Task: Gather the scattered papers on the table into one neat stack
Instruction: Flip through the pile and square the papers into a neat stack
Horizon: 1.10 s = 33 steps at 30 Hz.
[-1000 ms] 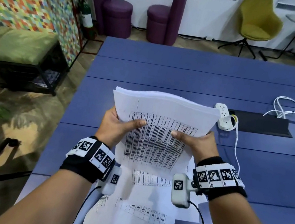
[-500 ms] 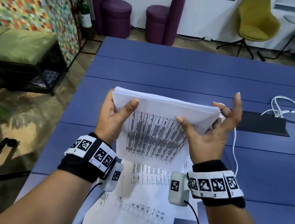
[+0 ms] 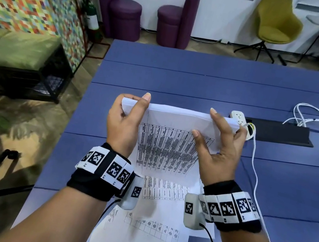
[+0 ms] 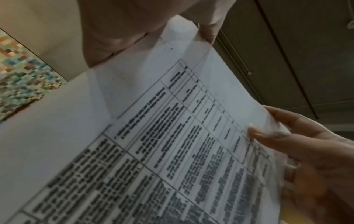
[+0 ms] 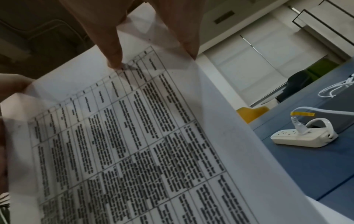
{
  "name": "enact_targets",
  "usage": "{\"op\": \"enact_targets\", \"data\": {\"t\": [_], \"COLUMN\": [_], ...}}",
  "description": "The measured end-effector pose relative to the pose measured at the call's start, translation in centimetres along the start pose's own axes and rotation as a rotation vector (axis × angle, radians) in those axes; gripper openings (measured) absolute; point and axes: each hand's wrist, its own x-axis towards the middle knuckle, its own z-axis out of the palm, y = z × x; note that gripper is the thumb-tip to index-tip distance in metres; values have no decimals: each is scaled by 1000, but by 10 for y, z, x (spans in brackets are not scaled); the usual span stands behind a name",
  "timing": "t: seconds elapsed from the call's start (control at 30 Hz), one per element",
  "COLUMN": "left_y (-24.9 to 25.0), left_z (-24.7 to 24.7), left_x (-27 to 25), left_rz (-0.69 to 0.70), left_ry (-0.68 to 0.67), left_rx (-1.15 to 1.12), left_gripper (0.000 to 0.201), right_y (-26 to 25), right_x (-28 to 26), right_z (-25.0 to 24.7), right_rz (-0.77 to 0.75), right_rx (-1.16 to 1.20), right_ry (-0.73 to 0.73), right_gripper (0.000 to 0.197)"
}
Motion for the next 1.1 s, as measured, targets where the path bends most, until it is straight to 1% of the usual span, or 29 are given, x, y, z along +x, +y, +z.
{"op": "enact_targets", "data": {"t": [0.1, 0.13, 0.17, 0.23, 0.27, 0.33, 0.37, 0.4, 0.43, 0.47, 0.57, 0.67, 0.73, 0.8, 0.87, 0.93, 1.0, 1.03, 1.07, 1.1], "left_y": [1, 0, -1, -7, -12, -23, -28, -31, -33, -33, -28, -11, 1, 7, 9, 3, -7, -17, -28, -39], "left_z": [-5, -6, -7, -12, -15, -24, -27, -29, -28, -24, -6, 6, 9, 8, 5, -1, -10, -16, -22, -28], "left_x": [7, 6, 4, -3, -4, -5, -6, -6, -6, -5, 3, 11, 10, 9, 7, 4, 0, 0, 1, 1], "left_rz": [4, 8, 26, 55, 45, 1, -25, -57, -83, -100, -60, 23, 114, 181, 199, 168, 90, 30, -34, -92], "left_ry": [32, 6, -49, -164, -199, -252, -279, -298, -301, -288, -188, -91, -38, -12, -23, -62, -107, -135, -169, -210], "left_rx": [-5, -18, -34, -51, -53, -23, -6, 0, -10, -20, -35, -58, -22, 0, -17, -17, -12, -25, -37, -32], "left_gripper": [22, 23, 25, 36, 43, 47, 45, 42, 38, 34, 32, 29, 30, 32, 32, 31, 34, 38, 46, 55], "right_y": [3, 3, 1, 2, 5, 15, 18, 20, 21, 21, 14, 1, -14, -26, -28, -25, -14, -7, 1, 10], "right_x": [-1, -2, -2, -4, -5, -6, -6, -6, -4, -1, 18, 31, 31, 30, 27, 23, 16, 13, 10, 8], "right_z": [-3, -3, -3, -3, -3, -3, -3, -1, 2, 6, 15, 19, 19, 18, 15, 12, 10, 9, 7, 5], "right_rz": [27, 30, 21, -3, 3, 107, 199, 295, 372, 419, 447, 397, 323, 256, 230, 257, 366, 434, 488, 521], "right_rx": [25, 31, 39, 55, 70, 156, 215, 278, 333, 367, 355, 341, 288, 256, 245, 256, 365, 435, 461, 418], "right_ry": [-7, -7, -7, -7, -9, -25, -27, -21, -10, 9, 59, 94, 119, 127, 124, 104, 65, 44, -6, -92], "right_gripper": [57, 59, 58, 58, 62, 77, 78, 69, 54, 42, 39, 36, 34, 33, 33, 34, 34, 34, 32, 29]}}
